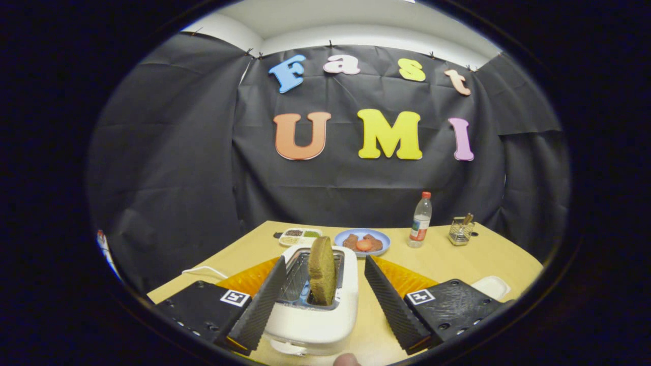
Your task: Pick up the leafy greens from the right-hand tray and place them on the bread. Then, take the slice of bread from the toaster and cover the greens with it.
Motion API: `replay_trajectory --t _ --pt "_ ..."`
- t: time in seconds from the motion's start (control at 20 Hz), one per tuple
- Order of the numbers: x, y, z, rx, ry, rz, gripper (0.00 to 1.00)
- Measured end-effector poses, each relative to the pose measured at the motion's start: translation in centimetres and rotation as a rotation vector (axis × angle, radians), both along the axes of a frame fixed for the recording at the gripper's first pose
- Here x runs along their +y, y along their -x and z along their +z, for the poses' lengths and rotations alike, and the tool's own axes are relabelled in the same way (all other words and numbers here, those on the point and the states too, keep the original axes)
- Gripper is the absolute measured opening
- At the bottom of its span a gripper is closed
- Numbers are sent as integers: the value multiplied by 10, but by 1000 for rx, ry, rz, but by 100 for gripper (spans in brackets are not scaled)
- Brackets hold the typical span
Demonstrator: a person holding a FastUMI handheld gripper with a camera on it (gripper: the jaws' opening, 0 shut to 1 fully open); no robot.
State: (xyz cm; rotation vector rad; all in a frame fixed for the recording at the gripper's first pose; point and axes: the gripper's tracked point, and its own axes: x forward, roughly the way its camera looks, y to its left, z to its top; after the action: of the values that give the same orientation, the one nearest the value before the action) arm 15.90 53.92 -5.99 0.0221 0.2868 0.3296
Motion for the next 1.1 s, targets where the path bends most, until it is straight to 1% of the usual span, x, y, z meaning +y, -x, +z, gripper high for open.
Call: replay_trajectory --t 0.1,0.4,0.5,0.75,0.8,0.85,1.0,1.05,1.1 --pt "7 -11 -7 23 25 -15 96" --pt "14 -35 -30 151 31 -45 81" --pt "10 -40 -35 168 36 -68 63" --pt "13 -45 -39 185 40 -63 19" --pt "14 -46 -36 184 41 -60 18" --pt "13 -46 -35 178 43 -60 13" --pt "13 -44 -27 162 30 -41 12" --pt "15 -44 -23 157 22 -26 6" --pt "13 -42 -16 144 13 -21 6"
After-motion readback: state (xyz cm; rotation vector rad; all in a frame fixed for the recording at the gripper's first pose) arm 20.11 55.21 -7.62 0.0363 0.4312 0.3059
